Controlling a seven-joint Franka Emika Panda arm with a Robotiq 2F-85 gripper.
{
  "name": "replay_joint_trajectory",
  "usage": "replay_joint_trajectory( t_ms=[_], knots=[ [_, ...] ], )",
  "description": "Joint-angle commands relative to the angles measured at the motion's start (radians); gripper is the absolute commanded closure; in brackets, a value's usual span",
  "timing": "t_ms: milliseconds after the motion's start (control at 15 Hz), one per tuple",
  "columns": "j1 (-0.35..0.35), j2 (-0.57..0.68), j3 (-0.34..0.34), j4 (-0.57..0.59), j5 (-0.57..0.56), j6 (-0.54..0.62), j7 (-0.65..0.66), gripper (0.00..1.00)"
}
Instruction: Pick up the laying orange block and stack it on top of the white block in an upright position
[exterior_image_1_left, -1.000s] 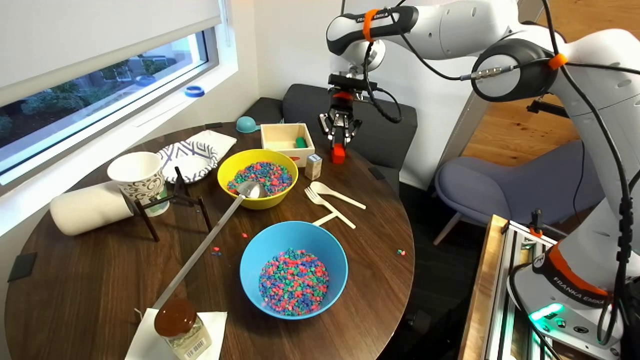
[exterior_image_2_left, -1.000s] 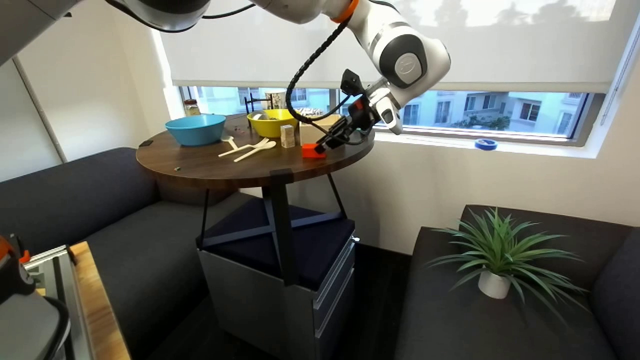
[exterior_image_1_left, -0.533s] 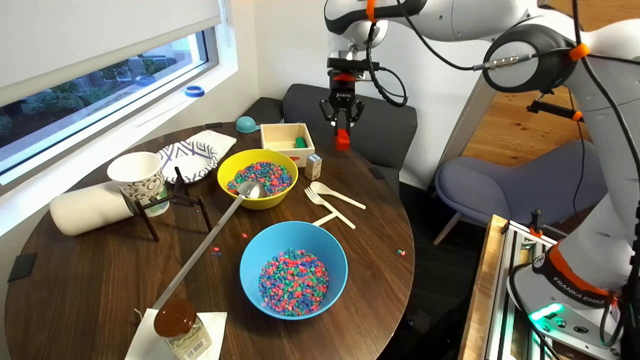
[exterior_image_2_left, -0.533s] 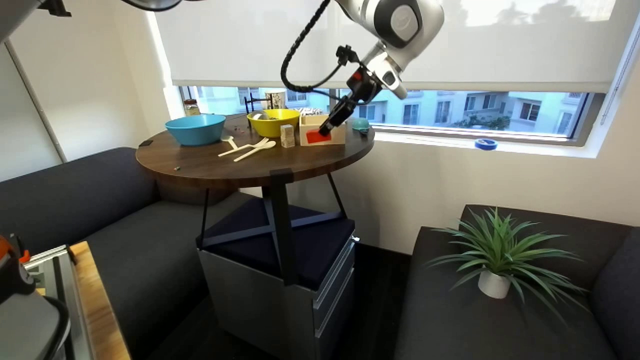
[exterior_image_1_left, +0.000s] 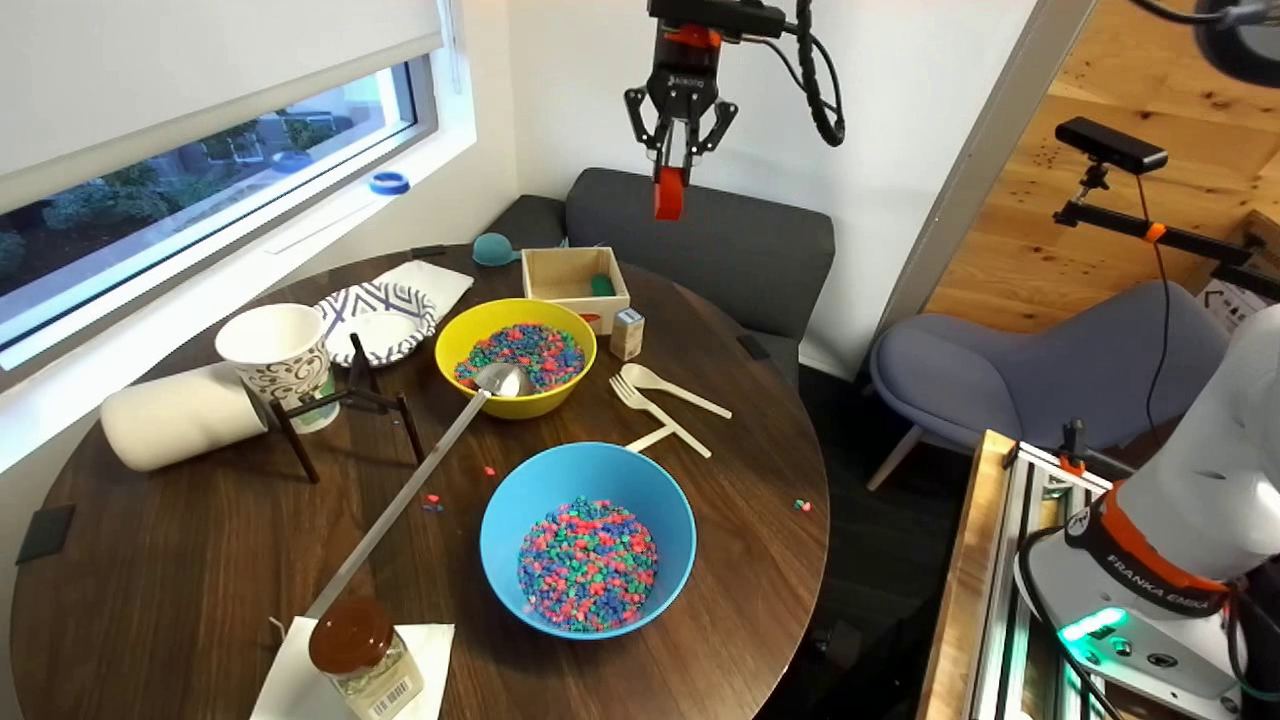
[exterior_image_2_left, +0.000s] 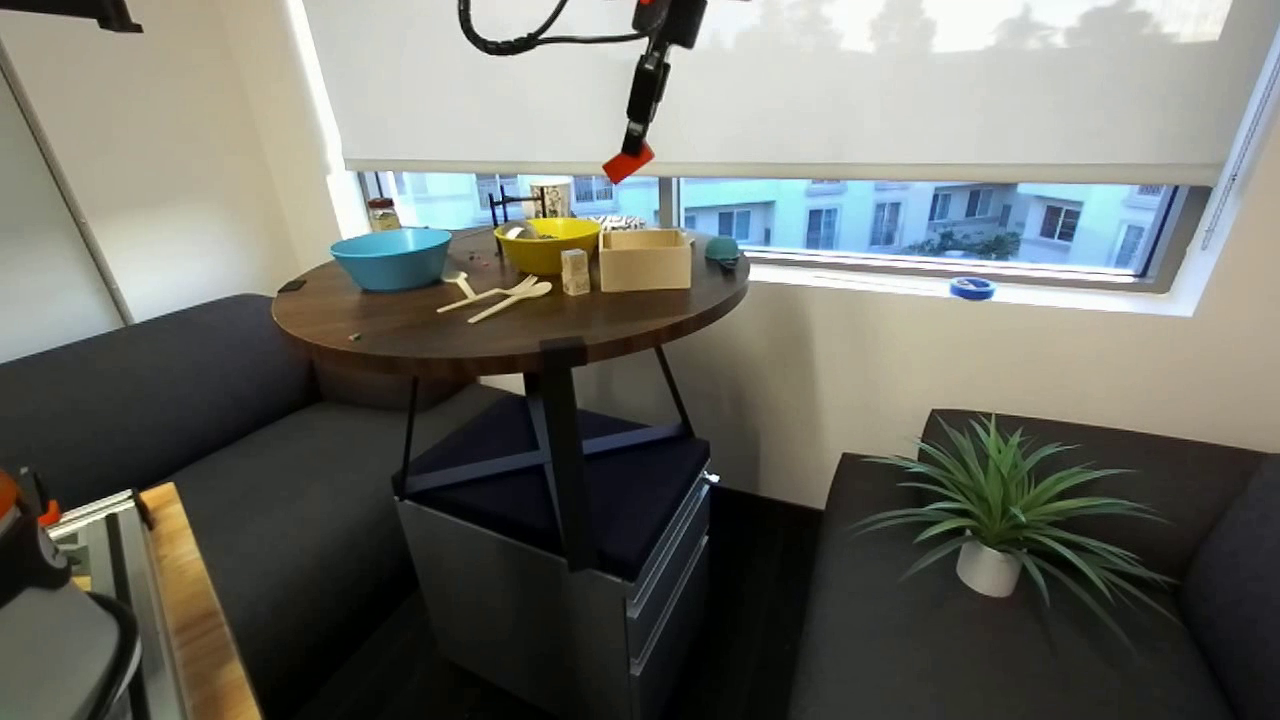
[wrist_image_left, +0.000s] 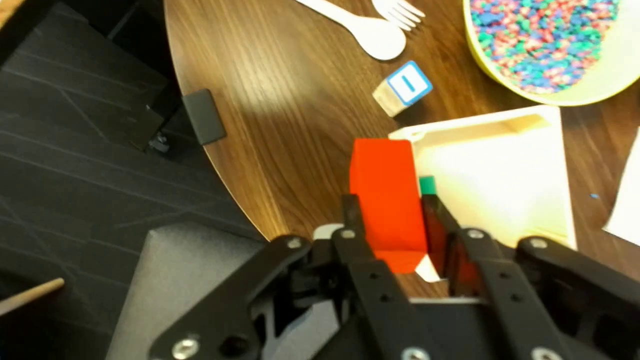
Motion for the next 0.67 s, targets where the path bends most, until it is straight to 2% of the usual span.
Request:
replay_joint_trajectory(
  t_ms=[0, 200, 333, 467, 600],
  knots=[
    [0.062, -0.213, 0.048, -0.237, -0.084, 0.247, 0.095, 0.92],
    [0.099, -0.339, 0.102, -0.370, -0.177, 0.457, 0.206, 0.92],
    [0.114, -0.413, 0.141, -0.463, -0.289, 0.573, 0.319, 0.92],
    [0.115, -0.489, 0.189, -0.561, -0.427, 0.619, 0.445, 0.92],
    [0.103, -0.549, 0.242, -0.648, -0.533, 0.583, 0.546, 0.92]
  ],
)
